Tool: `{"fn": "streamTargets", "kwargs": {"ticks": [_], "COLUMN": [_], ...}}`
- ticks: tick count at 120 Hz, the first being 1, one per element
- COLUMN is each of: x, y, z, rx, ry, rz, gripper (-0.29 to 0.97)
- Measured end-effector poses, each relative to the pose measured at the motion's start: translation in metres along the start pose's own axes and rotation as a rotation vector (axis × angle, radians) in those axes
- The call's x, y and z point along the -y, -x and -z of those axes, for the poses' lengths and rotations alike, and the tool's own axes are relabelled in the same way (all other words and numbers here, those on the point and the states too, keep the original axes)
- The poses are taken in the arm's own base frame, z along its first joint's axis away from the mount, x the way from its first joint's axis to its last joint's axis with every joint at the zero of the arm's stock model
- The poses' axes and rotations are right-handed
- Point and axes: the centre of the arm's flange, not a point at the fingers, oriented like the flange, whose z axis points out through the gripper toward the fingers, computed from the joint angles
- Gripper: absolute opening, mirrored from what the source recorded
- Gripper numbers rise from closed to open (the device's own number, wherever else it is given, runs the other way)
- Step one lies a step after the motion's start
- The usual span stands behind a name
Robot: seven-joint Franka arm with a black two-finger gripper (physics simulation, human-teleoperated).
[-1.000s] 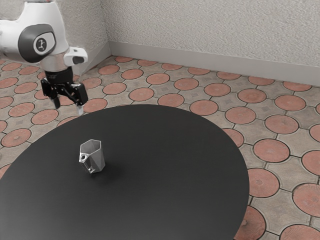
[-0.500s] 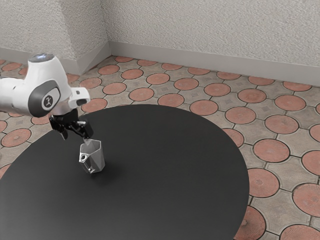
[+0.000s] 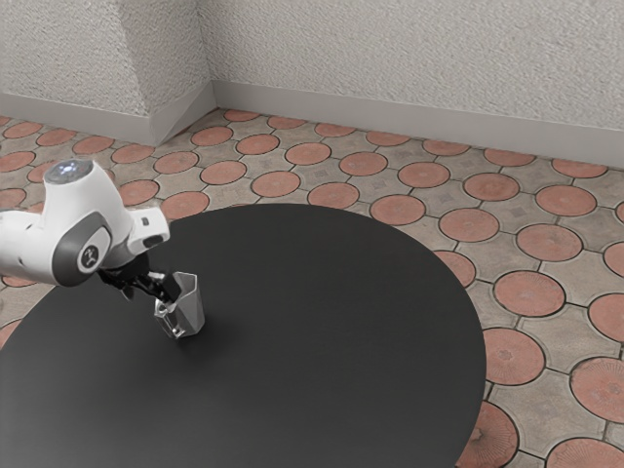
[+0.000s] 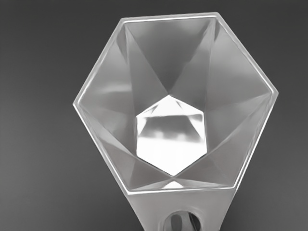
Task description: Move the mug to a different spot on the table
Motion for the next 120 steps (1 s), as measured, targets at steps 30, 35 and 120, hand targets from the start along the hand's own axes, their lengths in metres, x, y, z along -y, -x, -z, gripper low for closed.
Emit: {"fn": "streamTargets", "kwargs": {"ticks": [30, 35, 120], "x": [-0.001, -0.001, 0.001], "y": [0.012, 0.012, 0.013], "z": [-0.018, -0.020, -0.049], "rx": [-0.032, -0.037, -0.056], "ry": [0.000, 0.000, 0.008], "rz": [-0.022, -0.026, -0.035], "gripper": [0.68, 0.68, 0.68]}}
